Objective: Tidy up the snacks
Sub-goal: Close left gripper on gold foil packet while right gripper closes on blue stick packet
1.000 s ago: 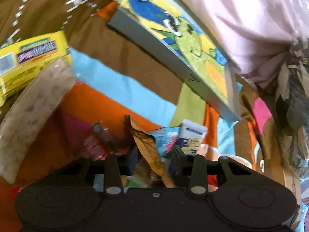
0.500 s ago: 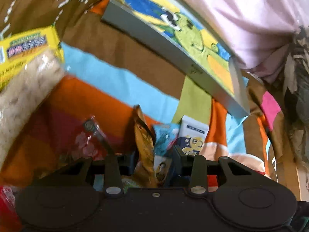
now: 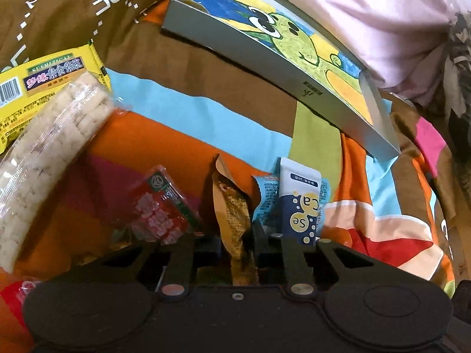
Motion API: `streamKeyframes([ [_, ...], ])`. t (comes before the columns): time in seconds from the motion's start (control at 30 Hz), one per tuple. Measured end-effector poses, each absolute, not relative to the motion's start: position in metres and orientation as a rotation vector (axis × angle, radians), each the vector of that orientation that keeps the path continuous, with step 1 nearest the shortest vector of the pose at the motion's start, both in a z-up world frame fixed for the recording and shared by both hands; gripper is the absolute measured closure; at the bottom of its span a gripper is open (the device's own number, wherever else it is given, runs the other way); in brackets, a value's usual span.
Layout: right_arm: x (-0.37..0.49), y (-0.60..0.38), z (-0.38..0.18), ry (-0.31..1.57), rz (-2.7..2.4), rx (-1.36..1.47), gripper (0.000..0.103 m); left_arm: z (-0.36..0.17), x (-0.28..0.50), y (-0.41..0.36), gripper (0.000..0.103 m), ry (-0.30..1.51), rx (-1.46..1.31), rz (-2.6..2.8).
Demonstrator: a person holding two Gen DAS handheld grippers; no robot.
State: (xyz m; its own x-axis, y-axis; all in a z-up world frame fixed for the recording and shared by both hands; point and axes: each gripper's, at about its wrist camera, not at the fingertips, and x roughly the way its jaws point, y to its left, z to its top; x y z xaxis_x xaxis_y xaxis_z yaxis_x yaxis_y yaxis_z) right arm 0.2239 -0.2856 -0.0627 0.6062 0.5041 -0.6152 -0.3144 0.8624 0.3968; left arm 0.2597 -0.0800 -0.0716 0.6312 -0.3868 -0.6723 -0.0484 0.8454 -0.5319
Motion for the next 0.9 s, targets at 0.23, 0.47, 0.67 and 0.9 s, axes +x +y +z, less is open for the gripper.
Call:
streamKeyframes([
  [0.23,0.212,-0.272,-0.058,0.744,0.464,0.124,0.079,-0.064,0.254,-0.089,0.087,0.865,-0.520,-0.177],
  [0.47,0.193,-0.259,-0.045,0.617,0.406,-0.057,0.090,-0.048,0.252,-0.089,0.087,0.834,-0.511,-0.157],
  [0.67,0.192,-0.260,-0.039,0.567,0.351,-0.095,0.091,-0.030,0.247,-0.093,0.089,0.783,-0.464,-0.164],
  [0.9,0.181,-0.259,-0.027,0.428,0.306,-0.146,0.091,-0.015,0.241,-0.101,0.089,0.734,-0.422,-0.203],
])
